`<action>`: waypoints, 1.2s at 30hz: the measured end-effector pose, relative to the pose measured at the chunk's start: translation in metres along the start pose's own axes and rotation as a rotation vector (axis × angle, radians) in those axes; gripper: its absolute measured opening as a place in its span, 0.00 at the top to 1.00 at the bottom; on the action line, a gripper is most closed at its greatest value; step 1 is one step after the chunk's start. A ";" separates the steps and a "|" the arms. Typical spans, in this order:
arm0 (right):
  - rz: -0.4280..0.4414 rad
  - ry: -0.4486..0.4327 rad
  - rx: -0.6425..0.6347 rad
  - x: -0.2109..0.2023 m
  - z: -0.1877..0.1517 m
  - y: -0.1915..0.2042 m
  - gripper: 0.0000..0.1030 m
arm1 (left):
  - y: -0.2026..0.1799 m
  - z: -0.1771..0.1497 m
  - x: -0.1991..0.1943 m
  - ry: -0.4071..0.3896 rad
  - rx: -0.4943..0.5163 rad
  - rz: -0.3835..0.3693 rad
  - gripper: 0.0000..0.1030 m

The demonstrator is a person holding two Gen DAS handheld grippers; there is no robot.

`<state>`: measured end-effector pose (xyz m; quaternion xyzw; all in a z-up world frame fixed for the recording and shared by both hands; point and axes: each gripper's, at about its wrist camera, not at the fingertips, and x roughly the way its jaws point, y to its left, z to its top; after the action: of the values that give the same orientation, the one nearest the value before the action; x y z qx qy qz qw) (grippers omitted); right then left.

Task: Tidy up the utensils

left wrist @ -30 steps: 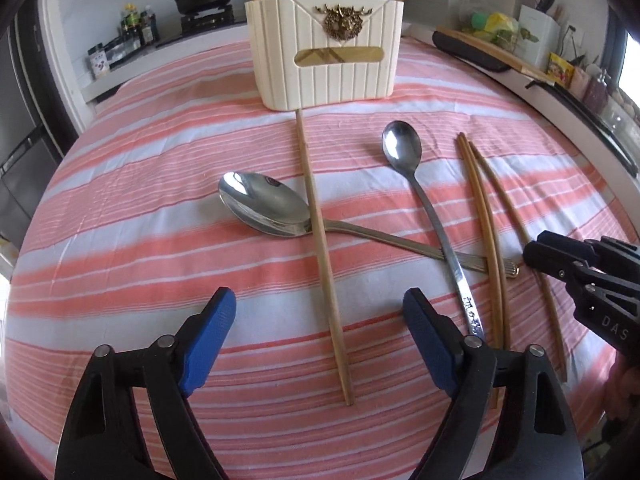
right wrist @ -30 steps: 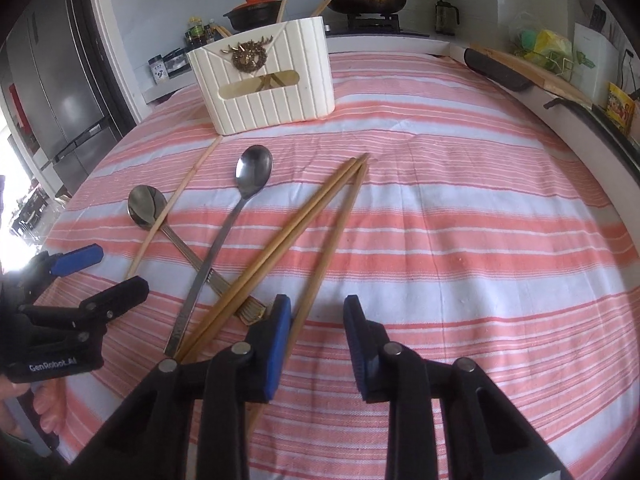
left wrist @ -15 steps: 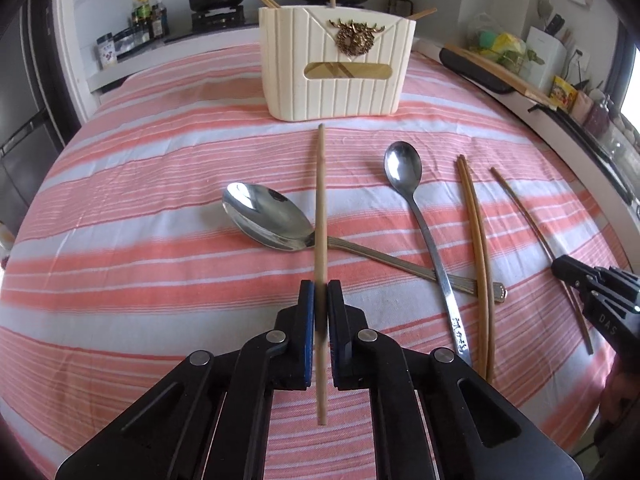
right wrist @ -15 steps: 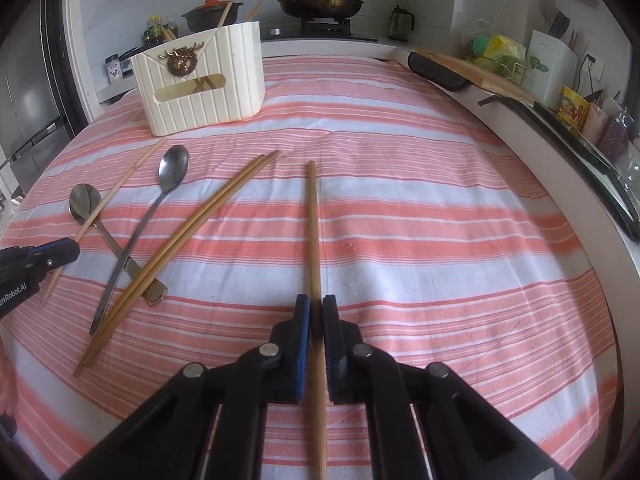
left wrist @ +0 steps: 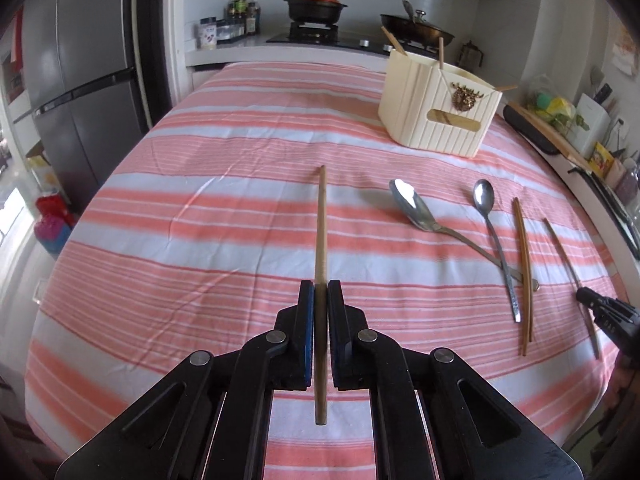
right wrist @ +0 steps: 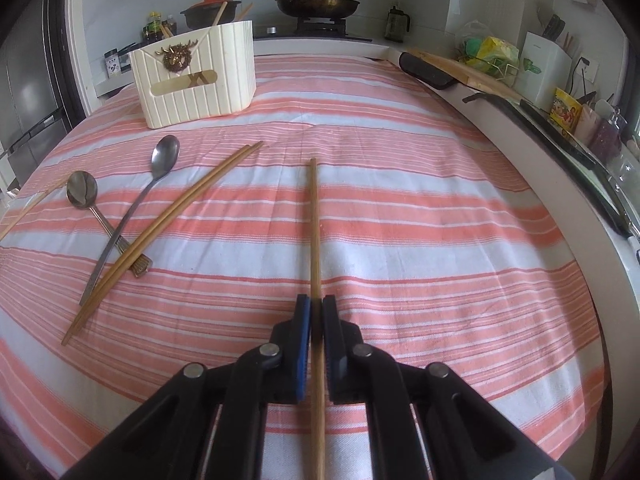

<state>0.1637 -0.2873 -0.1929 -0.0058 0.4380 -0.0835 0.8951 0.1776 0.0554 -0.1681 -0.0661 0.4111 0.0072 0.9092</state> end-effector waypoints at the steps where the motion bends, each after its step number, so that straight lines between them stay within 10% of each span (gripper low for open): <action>1: -0.002 0.000 -0.004 0.000 0.000 0.000 0.95 | 0.002 -0.002 0.004 0.012 -0.008 -0.004 0.95; 6: 0.030 0.018 0.000 -0.002 0.001 -0.002 0.88 | 0.003 -0.010 0.019 0.061 -0.009 -0.010 0.83; 8: 0.062 0.023 0.009 -0.004 0.001 -0.004 0.76 | 0.003 -0.012 0.022 0.075 -0.016 -0.019 0.44; 11: 0.075 0.027 -0.011 -0.007 0.000 -0.001 0.54 | 0.001 -0.012 0.020 0.058 0.006 -0.003 0.23; 14: 0.076 0.054 -0.047 -0.005 -0.002 0.003 0.53 | -0.005 -0.012 0.026 0.094 0.061 0.026 0.10; 36: 0.093 0.118 -0.059 0.010 0.004 -0.007 0.20 | -0.010 -0.014 0.040 0.183 0.160 0.012 0.00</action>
<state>0.1721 -0.2962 -0.1972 -0.0068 0.4922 -0.0294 0.8699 0.1945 0.0421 -0.2057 0.0088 0.4921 -0.0262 0.8701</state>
